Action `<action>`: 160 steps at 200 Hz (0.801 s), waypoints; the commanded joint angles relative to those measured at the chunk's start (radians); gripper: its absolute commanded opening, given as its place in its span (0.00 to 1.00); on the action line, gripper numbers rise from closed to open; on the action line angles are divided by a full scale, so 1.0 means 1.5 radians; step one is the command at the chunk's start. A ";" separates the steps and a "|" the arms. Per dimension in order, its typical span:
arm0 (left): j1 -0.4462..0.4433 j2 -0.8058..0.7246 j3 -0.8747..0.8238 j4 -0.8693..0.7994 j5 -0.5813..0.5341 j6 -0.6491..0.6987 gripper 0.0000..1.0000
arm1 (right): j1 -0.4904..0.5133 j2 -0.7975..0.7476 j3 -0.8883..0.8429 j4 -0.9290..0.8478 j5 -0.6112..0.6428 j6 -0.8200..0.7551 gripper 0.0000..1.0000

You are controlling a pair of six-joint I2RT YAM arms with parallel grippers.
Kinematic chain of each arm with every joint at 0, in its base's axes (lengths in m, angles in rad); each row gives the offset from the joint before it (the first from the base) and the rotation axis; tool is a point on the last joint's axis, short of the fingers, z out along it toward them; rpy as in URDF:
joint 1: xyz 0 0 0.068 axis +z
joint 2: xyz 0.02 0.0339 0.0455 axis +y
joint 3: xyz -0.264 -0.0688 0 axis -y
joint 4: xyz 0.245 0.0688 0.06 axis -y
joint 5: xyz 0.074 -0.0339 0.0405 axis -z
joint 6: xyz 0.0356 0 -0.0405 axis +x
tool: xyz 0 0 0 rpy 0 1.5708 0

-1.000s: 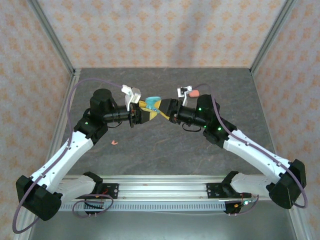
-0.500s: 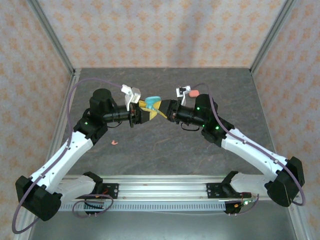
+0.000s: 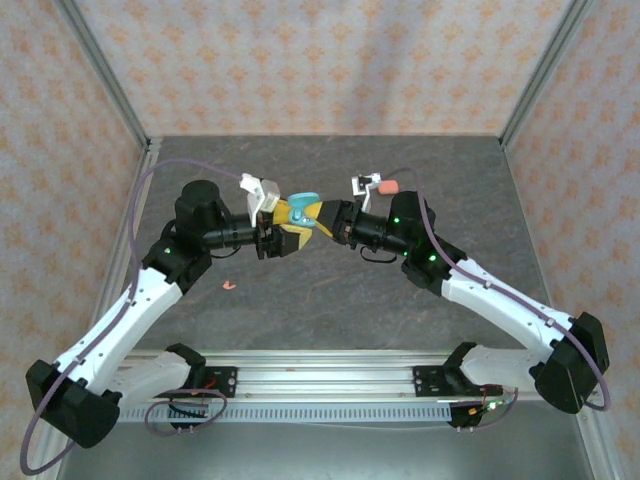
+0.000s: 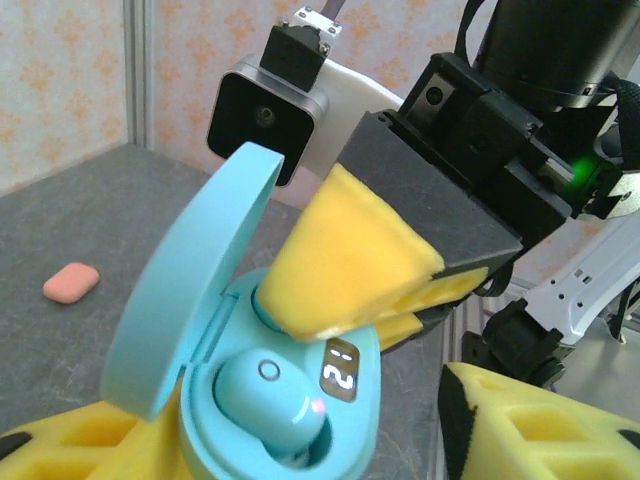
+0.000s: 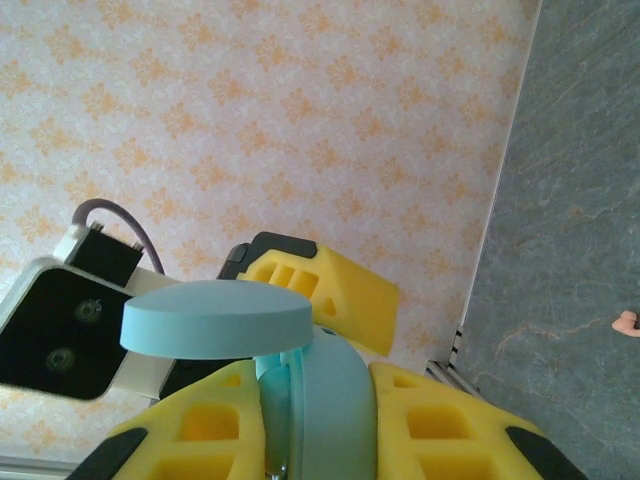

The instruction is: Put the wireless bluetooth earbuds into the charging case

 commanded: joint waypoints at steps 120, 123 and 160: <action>0.000 -0.012 -0.007 0.032 0.014 0.134 0.63 | -0.024 -0.038 -0.005 0.001 -0.055 -0.012 0.14; -0.001 -0.009 -0.006 0.037 0.016 0.131 0.63 | -0.024 -0.038 -0.004 0.000 -0.057 -0.012 0.14; -0.002 0.003 0.002 0.078 0.022 0.105 0.63 | -0.024 -0.024 0.004 0.004 -0.081 -0.007 0.14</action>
